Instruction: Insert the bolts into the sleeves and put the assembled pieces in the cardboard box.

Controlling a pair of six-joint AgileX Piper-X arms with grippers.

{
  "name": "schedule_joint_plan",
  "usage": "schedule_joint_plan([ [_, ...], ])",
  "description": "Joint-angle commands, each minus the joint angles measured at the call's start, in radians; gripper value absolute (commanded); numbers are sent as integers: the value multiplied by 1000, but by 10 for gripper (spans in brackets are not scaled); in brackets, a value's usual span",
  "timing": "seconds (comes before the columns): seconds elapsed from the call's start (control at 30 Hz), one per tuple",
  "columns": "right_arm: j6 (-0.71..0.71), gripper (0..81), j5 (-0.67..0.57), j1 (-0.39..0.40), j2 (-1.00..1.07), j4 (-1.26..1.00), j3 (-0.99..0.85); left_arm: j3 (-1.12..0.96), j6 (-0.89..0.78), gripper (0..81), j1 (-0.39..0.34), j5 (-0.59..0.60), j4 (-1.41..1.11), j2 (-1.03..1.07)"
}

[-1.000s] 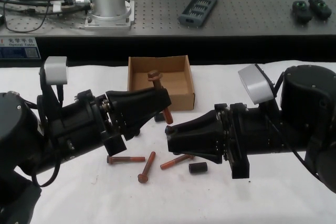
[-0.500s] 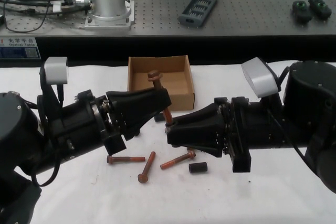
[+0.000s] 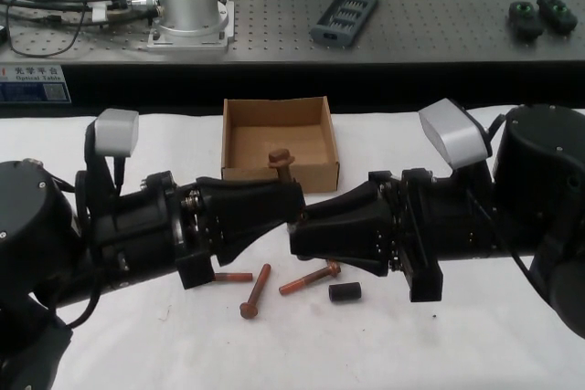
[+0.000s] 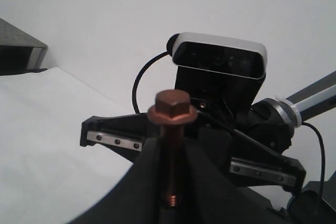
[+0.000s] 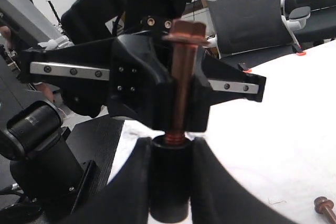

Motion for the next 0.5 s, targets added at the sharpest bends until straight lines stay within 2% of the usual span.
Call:
schedule_joint_plan([
  [0.0,-1,46,17,-7,1,-18,-2,18,18,5,-3,44,23,-1],
  [0.03,-1,46,17,-7,1,-18,-2,22,45,2,-3,62,21,-1],
  [0.1,-1,46,17,-7,1,-18,-2,22,117,66,-3,112,20,-1],
  [0.17,-1,46,17,-7,1,-18,-2,22,128,263,-3,108,20,-1],
  [0.2,-1,46,17,-7,1,-18,-2,22,127,367,-3,87,20,-1],
  [0.23,-1,46,17,-7,1,-18,-2,22,125,510,-3,54,20,-1],
  [0.3,-1,46,17,-7,1,-18,-2,22,107,698,-3,-8,29,-1],
  [0.37,-1,46,17,-7,1,-18,-2,20,101,686,-3,-23,31,-1],
  [0.47,-1,46,17,-7,1,-16,-2,20,126,565,1,-45,18,-1],
])
